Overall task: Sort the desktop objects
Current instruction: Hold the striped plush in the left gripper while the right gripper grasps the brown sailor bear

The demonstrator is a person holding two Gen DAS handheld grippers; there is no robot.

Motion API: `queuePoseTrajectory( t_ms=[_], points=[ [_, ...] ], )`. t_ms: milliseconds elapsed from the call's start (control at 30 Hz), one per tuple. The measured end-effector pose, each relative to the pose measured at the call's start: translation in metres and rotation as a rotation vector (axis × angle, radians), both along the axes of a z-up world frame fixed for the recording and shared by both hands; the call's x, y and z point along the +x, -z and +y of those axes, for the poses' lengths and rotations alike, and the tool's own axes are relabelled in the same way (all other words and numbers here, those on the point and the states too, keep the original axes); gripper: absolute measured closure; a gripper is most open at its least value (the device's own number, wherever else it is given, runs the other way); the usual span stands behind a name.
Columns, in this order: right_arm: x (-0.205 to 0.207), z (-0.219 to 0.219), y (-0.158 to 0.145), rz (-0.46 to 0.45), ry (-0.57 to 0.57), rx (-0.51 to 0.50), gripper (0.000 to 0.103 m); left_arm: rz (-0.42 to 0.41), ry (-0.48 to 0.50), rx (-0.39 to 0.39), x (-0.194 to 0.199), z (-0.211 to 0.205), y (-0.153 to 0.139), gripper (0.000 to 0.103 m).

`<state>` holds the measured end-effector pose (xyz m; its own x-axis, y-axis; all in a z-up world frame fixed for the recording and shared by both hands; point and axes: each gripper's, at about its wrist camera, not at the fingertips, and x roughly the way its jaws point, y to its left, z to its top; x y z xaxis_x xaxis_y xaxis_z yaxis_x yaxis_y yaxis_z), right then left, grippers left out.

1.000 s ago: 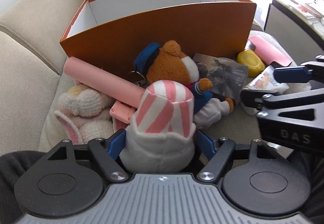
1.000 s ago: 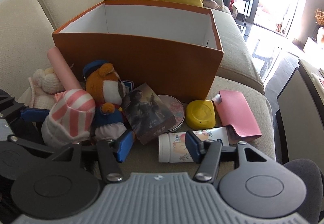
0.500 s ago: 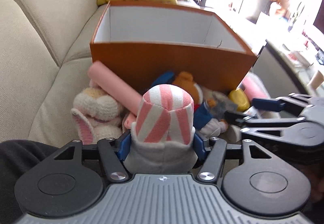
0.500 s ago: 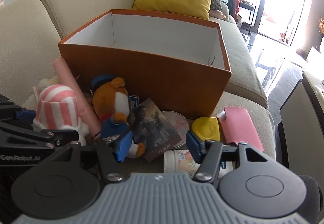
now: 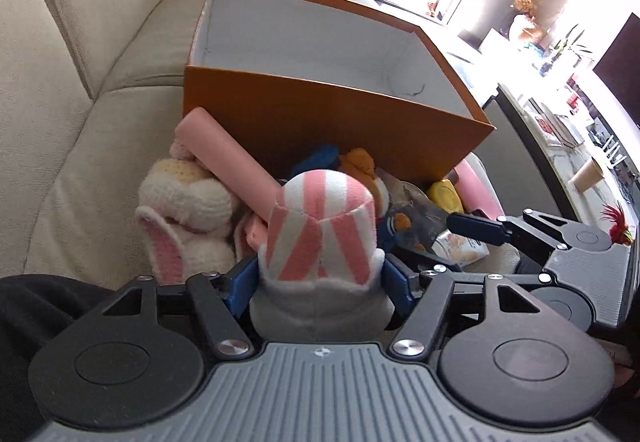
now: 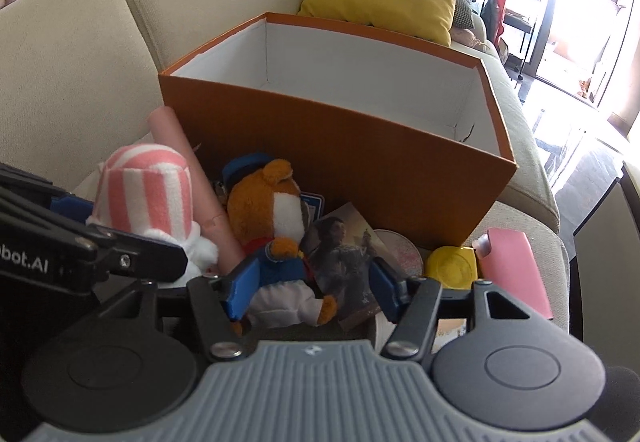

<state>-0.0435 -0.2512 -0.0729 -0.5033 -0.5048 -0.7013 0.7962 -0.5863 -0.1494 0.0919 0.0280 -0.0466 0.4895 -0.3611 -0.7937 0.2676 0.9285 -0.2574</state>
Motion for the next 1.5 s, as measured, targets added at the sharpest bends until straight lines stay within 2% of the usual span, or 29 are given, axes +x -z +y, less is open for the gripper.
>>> queuePoseTrajectory(
  t_ms=[133,233,333,433,500,600,800,1000,1167,1367,1400,1433,1500],
  points=[
    [0.004,-0.005,0.005,-0.008,-0.013,0.014,0.04,-0.04,-0.075,0.079,-0.004,0.013,-0.005,0.025],
    [0.007,-0.01,0.006,0.002,-0.032,0.017,0.046,-0.049,-0.118,0.113,-0.008,0.022,-0.008,0.026],
    [0.01,-0.015,0.007,0.002,-0.05,0.023,0.053,-0.069,-0.125,0.087,-0.017,0.027,-0.014,0.029],
    [0.014,-0.017,0.008,0.003,-0.067,0.026,0.061,-0.073,-0.093,0.058,-0.029,0.025,-0.018,0.036],
    [0.016,-0.015,0.01,-0.004,-0.072,0.033,0.069,-0.06,-0.058,0.06,-0.033,0.015,-0.016,0.036],
    [0.015,-0.012,0.012,-0.028,-0.069,0.025,0.069,-0.043,-0.011,0.063,-0.037,0.003,-0.009,0.036],
    [0.01,-0.007,0.009,-0.066,-0.059,-0.003,0.071,-0.012,0.02,0.054,-0.038,-0.012,0.003,0.036],
    [-0.003,-0.001,0.005,-0.062,-0.058,0.0,0.07,0.019,0.044,0.024,-0.034,-0.029,0.01,0.04],
    [-0.015,0.011,0.004,-0.097,-0.044,-0.013,0.07,0.025,-0.03,0.065,-0.028,-0.041,0.017,0.039],
    [-0.013,0.015,0.007,-0.122,-0.09,-0.01,0.072,0.044,-0.125,0.103,-0.013,-0.04,0.025,0.037],
    [-0.013,0.015,0.009,-0.124,-0.092,-0.009,0.073,0.047,-0.13,0.112,-0.011,-0.041,0.026,0.035],
    [-0.014,0.014,0.01,-0.127,-0.095,-0.007,0.073,0.05,-0.124,0.112,-0.009,-0.043,0.027,0.028],
    [-0.015,0.013,0.014,-0.143,-0.105,-0.008,0.073,0.047,-0.117,0.135,-0.007,-0.048,0.028,0.025]
  ],
)
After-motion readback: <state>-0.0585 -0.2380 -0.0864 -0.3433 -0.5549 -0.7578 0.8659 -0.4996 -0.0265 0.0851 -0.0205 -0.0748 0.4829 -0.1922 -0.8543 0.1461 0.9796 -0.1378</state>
